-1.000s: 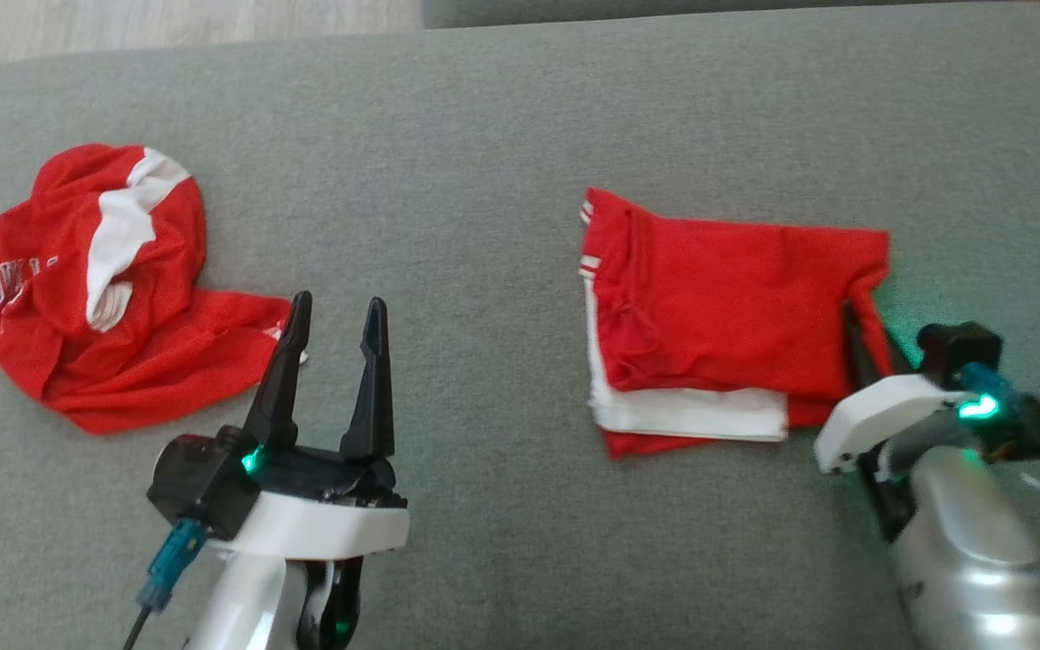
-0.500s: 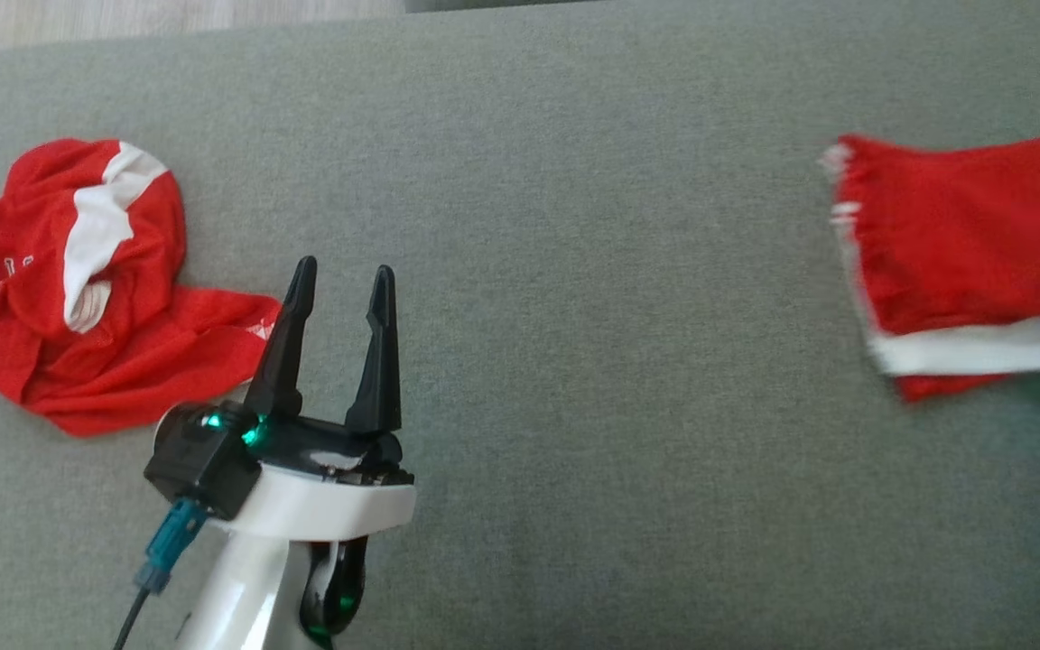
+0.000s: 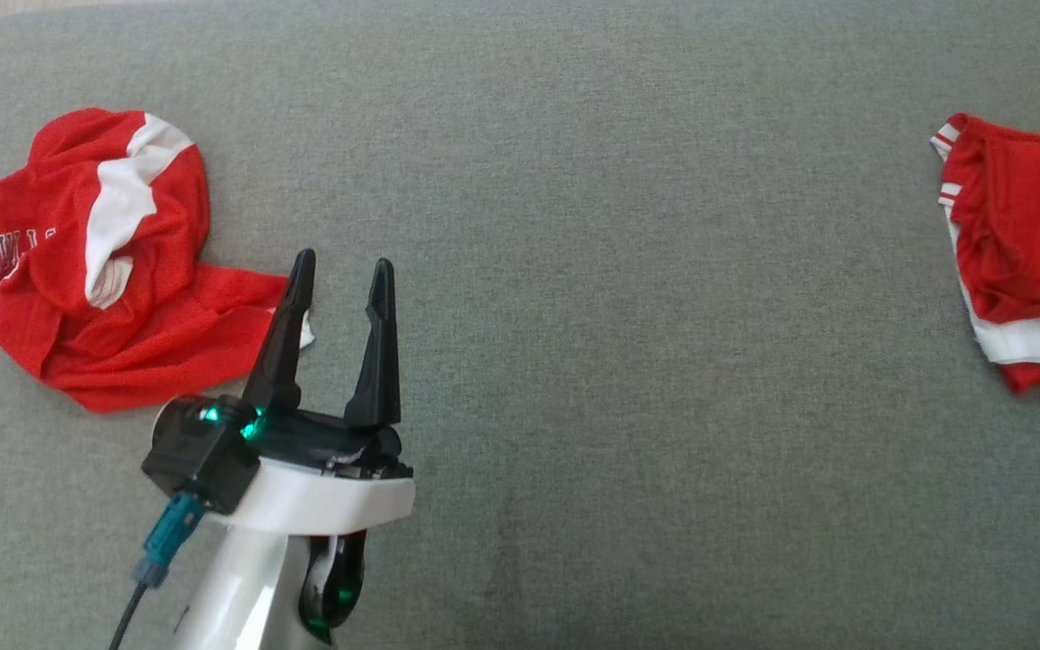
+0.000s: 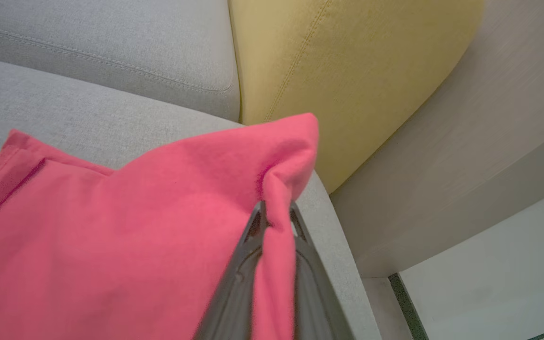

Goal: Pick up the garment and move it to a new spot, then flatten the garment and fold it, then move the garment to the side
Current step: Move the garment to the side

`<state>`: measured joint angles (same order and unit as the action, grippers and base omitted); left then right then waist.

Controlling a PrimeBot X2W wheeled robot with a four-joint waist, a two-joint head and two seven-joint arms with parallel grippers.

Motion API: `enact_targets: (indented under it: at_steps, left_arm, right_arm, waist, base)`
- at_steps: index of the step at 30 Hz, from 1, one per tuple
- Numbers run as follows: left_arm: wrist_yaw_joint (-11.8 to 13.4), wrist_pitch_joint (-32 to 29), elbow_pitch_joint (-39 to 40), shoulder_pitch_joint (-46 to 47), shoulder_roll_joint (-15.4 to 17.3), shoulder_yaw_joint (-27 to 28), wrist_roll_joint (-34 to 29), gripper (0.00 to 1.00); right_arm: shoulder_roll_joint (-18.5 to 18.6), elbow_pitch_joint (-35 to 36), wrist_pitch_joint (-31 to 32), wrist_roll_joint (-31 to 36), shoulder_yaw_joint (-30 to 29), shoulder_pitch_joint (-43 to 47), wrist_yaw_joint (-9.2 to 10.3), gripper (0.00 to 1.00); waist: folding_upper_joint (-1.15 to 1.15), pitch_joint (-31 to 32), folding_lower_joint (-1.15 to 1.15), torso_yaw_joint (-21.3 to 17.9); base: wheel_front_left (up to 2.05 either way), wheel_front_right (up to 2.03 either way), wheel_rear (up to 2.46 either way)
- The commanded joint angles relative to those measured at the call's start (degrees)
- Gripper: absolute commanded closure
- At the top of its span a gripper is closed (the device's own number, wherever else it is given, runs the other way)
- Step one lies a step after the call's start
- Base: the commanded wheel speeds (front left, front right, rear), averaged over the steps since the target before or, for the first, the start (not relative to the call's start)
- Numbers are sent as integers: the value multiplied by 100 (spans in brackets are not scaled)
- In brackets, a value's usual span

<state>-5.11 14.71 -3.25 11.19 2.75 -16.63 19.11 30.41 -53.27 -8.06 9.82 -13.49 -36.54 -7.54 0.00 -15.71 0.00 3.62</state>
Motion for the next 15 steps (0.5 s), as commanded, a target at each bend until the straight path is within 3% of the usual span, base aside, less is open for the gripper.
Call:
enact_targets:
  at_steps: [1, 8, 9, 10, 11, 15]
  left_arm:
    - [-17, 29, 181, 193, 12, 179, -18, 0]
    - [-6, 29, 191, 188, 12, 179, -24, 0]
    - [-3, 29, 193, 187, 12, 178, -23, 0]
    - [-1, 29, 192, 184, 12, 179, -21, 0]
    - [1, 29, 190, 180, 12, 181, -20, 0]
    - [2, 29, 154, 148, 12, 194, -10, 0]
  right_arm:
    - [270, 138, -80, 88, 10, -128, 5, 100]
    - [278, 155, -76, 311, -193, -204, 5, 100]
    - [255, 171, -100, 319, -227, -208, 5, 83]
    - [231, 192, -116, 341, -246, -207, 5, 16]
    - [195, 211, -128, 343, -275, -206, 5, 0]
    - [-45, 385, -229, 314, -256, -199, 5, 0]
  waist:
    - [0, -2, 0, 5]
    - [0, 10, 0, 4]
    - [0, 14, 0, 4]
    - [0, 20, 0, 2]
    - [0, 30, 0, -1]
    - [0, 124, 0, -18]
  base:
    - [0, 0, 0]
    - [0, 0, 0]
    - [0, 0, 0]
    - [0, 0, 0]
    - [0, 0, 0]
    - [0, 0, 0]
